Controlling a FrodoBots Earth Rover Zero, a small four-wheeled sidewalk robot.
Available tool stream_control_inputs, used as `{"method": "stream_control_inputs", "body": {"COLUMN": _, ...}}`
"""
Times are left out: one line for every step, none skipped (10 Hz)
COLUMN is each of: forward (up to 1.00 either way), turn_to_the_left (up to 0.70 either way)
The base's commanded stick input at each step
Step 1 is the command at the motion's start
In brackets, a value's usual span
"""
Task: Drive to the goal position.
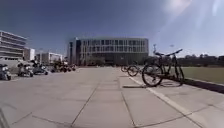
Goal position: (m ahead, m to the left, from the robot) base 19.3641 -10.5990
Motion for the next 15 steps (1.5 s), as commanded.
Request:
{"method": "stream_control_inputs", "body": {"forward": 0.70, "turn_to_the_left": 0.07}}
{"method": "stream_control_inputs", "body": {"forward": 0.70, "turn_to_the_left": 0.00}}
{"method": "stream_control_inputs", "body": {"forward": 0.70, "turn_to_the_left": 0.00}}
{"method": "stream_control_inputs", "body": {"forward": 0.70, "turn_to_the_left": 0.00}}
{"method": "stream_control_inputs", "body": {"forward": 0.70, "turn_to_the_left": 0.00}}
{"method": "stream_control_inputs", "body": {"forward": 0.70, "turn_to_the_left": 0.00}}
{"method": "stream_control_inputs", "body": {"forward": 0.70, "turn_to_the_left": 0.00}}
{"method": "stream_control_inputs", "body": {"forward": 0.70, "turn_to_the_left": 0.00}}
{"method": "stream_control_inputs", "body": {"forward": 0.70, "turn_to_the_left": -0.09}}
{"method": "stream_control_inputs", "body": {"forward": 0.70, "turn_to_the_left": -0.14}}
{"method": "stream_control_inputs", "body": {"forward": 0.70, "turn_to_the_left": -0.14}}
{"method": "stream_control_inputs", "body": {"forward": 0.70, "turn_to_the_left": -0.14}}
{"method": "stream_control_inputs", "body": {"forward": 0.70, "turn_to_the_left": -0.14}}
{"method": "stream_control_inputs", "body": {"forward": 0.70, "turn_to_the_left": -0.14}}
{"method": "stream_control_inputs", "body": {"forward": 0.70, "turn_to_the_left": -0.14}}
